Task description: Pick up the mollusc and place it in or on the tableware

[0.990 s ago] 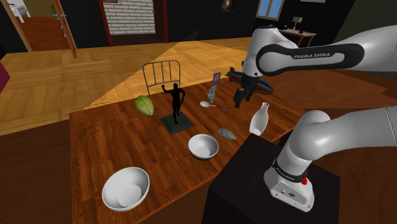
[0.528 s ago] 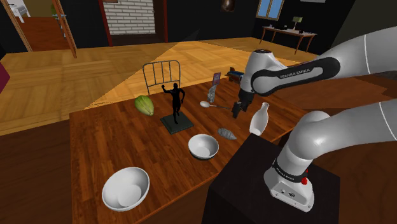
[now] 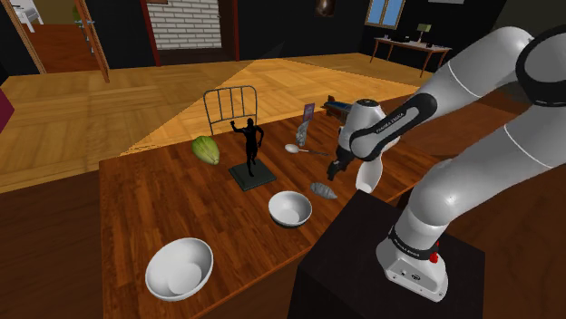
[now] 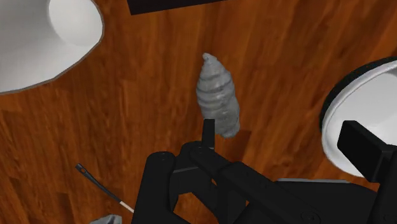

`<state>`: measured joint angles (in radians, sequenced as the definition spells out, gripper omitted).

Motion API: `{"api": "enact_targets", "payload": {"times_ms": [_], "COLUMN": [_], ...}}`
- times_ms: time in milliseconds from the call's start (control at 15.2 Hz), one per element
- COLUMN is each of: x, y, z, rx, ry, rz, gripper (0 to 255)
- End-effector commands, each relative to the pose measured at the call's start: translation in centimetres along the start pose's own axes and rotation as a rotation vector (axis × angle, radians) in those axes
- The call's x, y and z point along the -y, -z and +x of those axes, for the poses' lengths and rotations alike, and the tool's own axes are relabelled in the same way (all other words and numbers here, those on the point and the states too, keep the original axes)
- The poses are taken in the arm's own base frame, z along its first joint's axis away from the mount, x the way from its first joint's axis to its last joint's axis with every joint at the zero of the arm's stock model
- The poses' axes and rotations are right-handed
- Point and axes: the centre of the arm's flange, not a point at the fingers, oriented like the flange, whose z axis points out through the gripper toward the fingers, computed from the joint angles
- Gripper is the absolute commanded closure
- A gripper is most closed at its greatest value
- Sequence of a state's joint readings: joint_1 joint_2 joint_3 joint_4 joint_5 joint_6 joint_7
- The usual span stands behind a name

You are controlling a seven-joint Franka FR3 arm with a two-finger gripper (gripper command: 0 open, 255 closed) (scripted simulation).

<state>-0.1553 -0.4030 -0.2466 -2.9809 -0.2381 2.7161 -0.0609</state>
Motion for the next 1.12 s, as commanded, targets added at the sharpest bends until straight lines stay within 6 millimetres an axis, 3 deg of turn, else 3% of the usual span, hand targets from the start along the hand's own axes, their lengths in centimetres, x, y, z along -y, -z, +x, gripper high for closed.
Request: {"api": "enact_targets", "payload": {"times_ms": [0,528,1056], "x": [-0.8,-4.1,-4.3], "y": [-2.6,-12.5,-16.8], "z": [0.0,0.8,1.1], "rx": [-0.017,-0.066,-0.068], "ry": [0.001,0.002,0.002], "rz": [-0.005,-0.018,-0.019], "gripper": [0,0,0]}}
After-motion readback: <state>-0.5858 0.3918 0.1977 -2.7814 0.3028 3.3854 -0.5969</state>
